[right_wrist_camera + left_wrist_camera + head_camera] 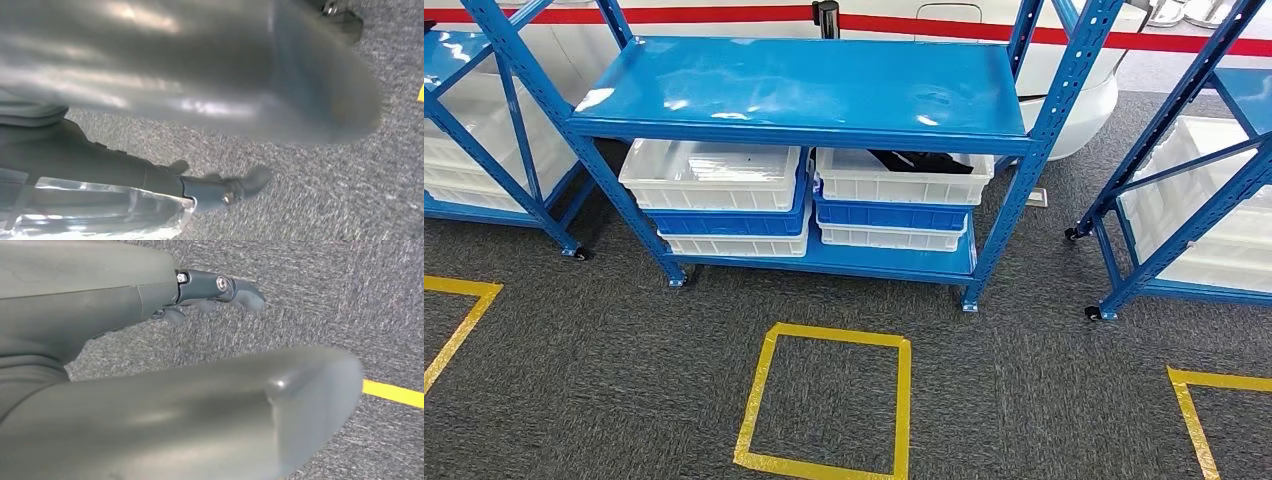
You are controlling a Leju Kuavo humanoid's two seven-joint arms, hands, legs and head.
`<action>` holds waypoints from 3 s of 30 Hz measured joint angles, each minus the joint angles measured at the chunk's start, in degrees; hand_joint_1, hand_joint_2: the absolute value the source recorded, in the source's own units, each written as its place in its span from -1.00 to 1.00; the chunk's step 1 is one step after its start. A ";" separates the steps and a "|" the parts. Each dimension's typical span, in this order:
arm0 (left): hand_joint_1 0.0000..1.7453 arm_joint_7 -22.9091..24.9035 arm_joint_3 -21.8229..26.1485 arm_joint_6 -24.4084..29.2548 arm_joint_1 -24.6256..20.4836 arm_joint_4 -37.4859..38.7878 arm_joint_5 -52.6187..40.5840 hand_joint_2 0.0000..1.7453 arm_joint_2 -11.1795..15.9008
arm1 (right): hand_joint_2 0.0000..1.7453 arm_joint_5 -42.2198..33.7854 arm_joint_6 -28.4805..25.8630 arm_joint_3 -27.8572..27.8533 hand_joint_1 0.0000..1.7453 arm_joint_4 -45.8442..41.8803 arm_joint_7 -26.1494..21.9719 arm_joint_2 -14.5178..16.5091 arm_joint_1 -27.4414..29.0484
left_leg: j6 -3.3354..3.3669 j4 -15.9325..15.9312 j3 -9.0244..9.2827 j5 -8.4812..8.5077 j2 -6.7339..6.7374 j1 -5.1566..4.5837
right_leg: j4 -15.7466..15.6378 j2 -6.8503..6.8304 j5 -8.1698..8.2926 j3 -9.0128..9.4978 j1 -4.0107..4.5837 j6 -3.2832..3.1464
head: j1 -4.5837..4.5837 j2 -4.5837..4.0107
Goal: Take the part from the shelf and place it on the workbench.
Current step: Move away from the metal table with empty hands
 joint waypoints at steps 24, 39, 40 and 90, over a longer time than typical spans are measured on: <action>-1.00 -0.26 0.61 0.20 0.29 0.04 0.48 -1.00 -0.04 | -1.00 0.62 0.15 0.02 -1.00 0.00 0.49 0.01 0.28 | 2.60 -2.32 1.00 1.47 -1.34 -0.49 | 8.61 0.42 -2.01 -5.61 0.38 2.28 | 0.35 0.01; -1.00 -0.40 1.23 0.34 0.53 0.05 0.48 -1.00 0.02 | -1.00 0.74 0.02 0.00 -1.00 0.00 0.87 0.34 0.26 | 0.92 11.68 -6.64 -3.08 -1.36 -0.03 | 0.78 0.83 -0.12 -0.13 1.36 -1.46 | -0.03 0.01; -1.00 -0.39 1.26 0.36 0.53 0.04 0.48 -1.00 0.14 | -1.00 0.80 0.02 0.01 -1.00 0.00 0.86 0.44 0.26 | 1.82 7.67 -4.88 -0.94 -1.47 -0.32 | 0.72 0.93 -0.28 0.04 1.41 -1.49 | 0.03 0.01; -1.00 2.53 1.35 2.86 0.20 0.09 -0.11 0.00 0.09 | -1.00 1.85 -0.54 0.00 -1.00 -0.07 1.03 0.57 0.34 | 1.71 -1.00 1.47 -0.57 -1.82 -1.72 | -0.35 0.05 1.69 -1.56 0.98 0.53 | 0.10 0.01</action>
